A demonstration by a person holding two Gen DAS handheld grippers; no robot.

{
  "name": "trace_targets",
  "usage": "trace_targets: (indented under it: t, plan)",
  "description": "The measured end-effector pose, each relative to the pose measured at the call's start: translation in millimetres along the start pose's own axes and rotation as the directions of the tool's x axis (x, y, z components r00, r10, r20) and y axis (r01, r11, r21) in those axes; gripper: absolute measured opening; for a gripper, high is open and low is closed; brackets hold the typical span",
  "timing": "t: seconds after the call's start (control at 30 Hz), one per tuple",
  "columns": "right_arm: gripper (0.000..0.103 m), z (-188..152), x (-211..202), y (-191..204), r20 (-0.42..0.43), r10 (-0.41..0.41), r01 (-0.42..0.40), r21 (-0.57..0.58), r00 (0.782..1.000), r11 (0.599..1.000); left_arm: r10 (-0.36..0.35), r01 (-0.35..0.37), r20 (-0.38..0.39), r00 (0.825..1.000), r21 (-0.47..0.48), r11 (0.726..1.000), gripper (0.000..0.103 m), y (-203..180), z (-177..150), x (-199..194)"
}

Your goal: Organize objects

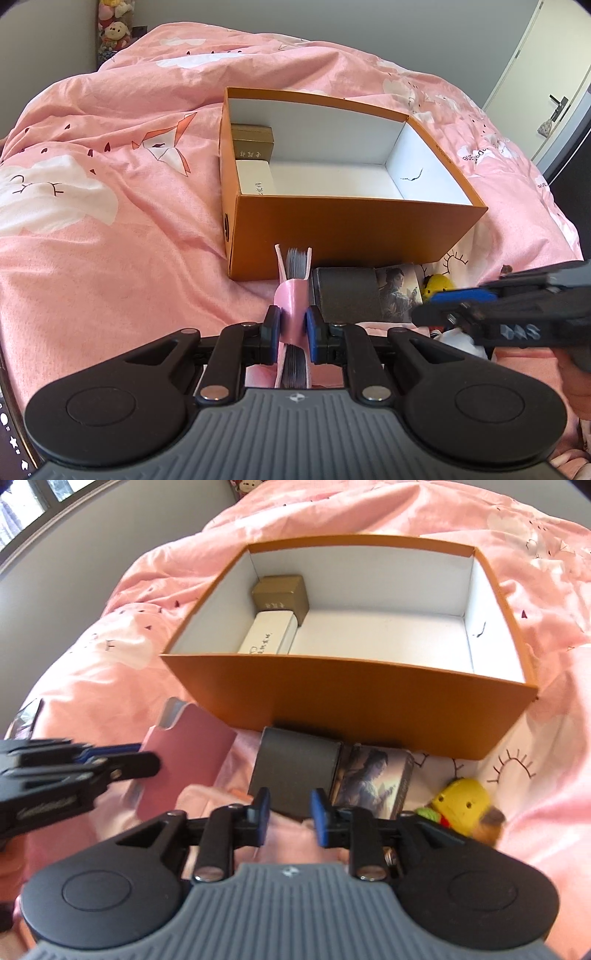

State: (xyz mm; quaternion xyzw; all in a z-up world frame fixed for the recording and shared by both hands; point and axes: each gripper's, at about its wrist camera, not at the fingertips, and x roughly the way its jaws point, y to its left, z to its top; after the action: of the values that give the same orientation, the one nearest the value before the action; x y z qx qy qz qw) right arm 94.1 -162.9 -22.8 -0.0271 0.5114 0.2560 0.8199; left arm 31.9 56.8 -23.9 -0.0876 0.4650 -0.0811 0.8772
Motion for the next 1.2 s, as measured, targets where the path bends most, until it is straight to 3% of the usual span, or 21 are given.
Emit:
trace_targets:
  t: [0.1,0.27,0.4,0.43,0.5,0.6,0.63,0.67,0.97,1.2]
  plan:
    - [0.05,-10.7,-8.1,5.4,-0.024,-0.003,0.001,-0.078,1.0,0.997,-0.001,0.001,-0.004,1.0,-0.008,1.0,0.016,1.9,0.0,0.4]
    - [0.067,-28.8,-5.2,13.4,-0.067,-0.035,0.016,-0.265,0.997,0.964,0.0,0.0,-0.004,1.0,-0.009,1.0,0.016,1.8,0.3,0.2]
    - [0.067,-34.8,15.9,15.3,-0.09,-0.092,0.056,-0.347,0.992,0.936,-0.001,0.001,-0.004,1.0,-0.004,1.0,0.016,0.2,0.2,-0.4]
    - [0.066,-35.4,21.8,15.3,-0.098,-0.095,0.054,-0.356,0.991,0.933,-0.001,0.001,-0.004,1.0,-0.004,1.0,0.016,0.0,0.2,-0.3]
    - [0.052,-35.6,32.5,15.4,-0.099,-0.103,0.06,-0.372,0.99,0.926,-0.002,0.002,-0.005,1.0,-0.008,1.0,0.016,-0.2,0.4,-0.3]
    - [0.04,-34.7,40.2,13.8,-0.07,-0.126,0.091,-0.377,0.99,0.922,0.0,0.0,-0.004,1.0,-0.009,1.0,0.016,-0.7,0.3,-0.3]
    - [0.033,-34.0,39.6,12.6,-0.054,-0.125,0.097,-0.371,0.991,0.924,0.0,0.0,-0.005,1.0,-0.01,1.0,0.016,-0.5,0.4,-0.1]
    - [0.015,-33.3,37.9,11.7,-0.035,-0.138,0.116,-0.37,0.99,0.922,-0.003,0.003,-0.005,1.0,-0.013,1.0,0.016,-0.8,0.5,0.3]
    - [0.007,-18.9,-10.3,15.7,0.088,-0.097,0.123,-0.368,0.991,0.922,-0.037,0.037,-0.006,0.999,-0.024,0.999,0.016,-2.9,-0.4,-2.4]
    - [0.005,-5.9,-59.1,33.1,0.099,-0.088,0.124,-0.465,0.991,0.876,-0.077,0.077,-0.006,0.997,-0.029,0.997,0.016,-6.5,-0.9,-6.6]
